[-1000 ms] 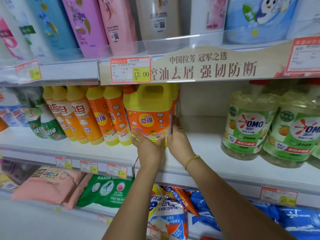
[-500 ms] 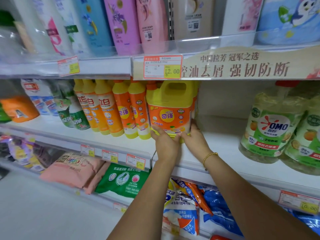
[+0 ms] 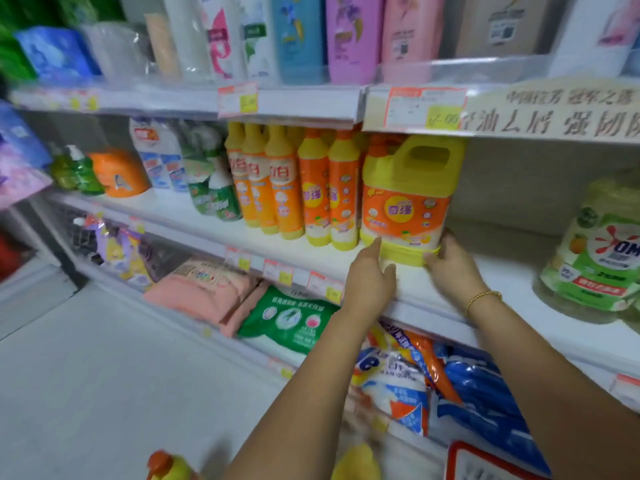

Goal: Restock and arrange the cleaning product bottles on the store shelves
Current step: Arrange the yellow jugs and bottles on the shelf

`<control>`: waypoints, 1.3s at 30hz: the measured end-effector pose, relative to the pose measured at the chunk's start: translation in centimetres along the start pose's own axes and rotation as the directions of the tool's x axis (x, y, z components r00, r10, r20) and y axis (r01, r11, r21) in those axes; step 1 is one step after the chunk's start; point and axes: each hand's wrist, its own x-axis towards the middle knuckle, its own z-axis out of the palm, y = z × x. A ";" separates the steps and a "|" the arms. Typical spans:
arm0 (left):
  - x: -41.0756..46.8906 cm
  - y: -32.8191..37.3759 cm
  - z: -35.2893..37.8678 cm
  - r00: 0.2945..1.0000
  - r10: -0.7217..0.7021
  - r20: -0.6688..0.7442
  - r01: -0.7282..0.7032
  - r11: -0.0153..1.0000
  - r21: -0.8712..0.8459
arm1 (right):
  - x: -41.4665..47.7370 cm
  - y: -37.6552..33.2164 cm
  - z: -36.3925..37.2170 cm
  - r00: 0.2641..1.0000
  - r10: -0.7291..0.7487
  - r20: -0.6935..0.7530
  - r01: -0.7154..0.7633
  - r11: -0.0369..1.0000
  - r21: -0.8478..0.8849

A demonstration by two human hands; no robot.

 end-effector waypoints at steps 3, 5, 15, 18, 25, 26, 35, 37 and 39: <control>-6.6 -3.1 -3.7 0.978 0.018 -0.207 -0.046 0.990 -0.131 | -5.2 -2.5 -0.2 0.978 -0.117 -0.171 0.093 0.985 -0.146; -12.1 -5.9 -6.4 0.948 -0.052 -0.313 0.016 0.993 -0.117 | -10.1 -4.0 1.3 0.957 -0.241 -0.161 0.232 0.970 -0.070; -32.0 -23.4 -14.6 0.591 -0.622 -0.514 0.692 0.718 -0.073 | -28.0 6.1 16.8 0.889 -0.094 0.447 0.174 0.974 -0.142; -31.9 -27.9 -14.2 0.552 -0.764 -0.334 0.813 0.581 0.014 | -30.9 7.7 17.9 0.857 -0.057 0.513 0.216 0.942 -0.256; -28.0 -29.2 -14.4 0.468 -0.874 -0.134 0.879 0.476 -0.037 | -30.6 7.7 17.7 0.839 -0.019 0.544 0.209 0.934 -0.291; -27.8 -29.1 -14.3 0.447 -0.889 -0.097 0.888 0.455 -0.072 | -30.5 7.2 17.5 0.850 -0.009 0.526 0.179 0.945 -0.272; -23.9 -15.3 -16.5 0.699 -0.692 0.179 0.628 0.474 -0.617 | -33.5 0.5 16.2 0.768 -0.092 0.634 0.104 0.994 0.017; -23.1 -10.4 -16.4 0.810 -0.570 0.139 0.502 0.553 -0.665 | -33.5 -1.3 15.3 0.821 -0.119 0.559 0.086 0.993 0.085; -22.2 -5.4 -16.1 0.907 -0.409 0.101 0.358 0.622 -0.696 | -32.4 -3.2 13.4 0.902 -0.161 0.402 0.131 0.986 0.101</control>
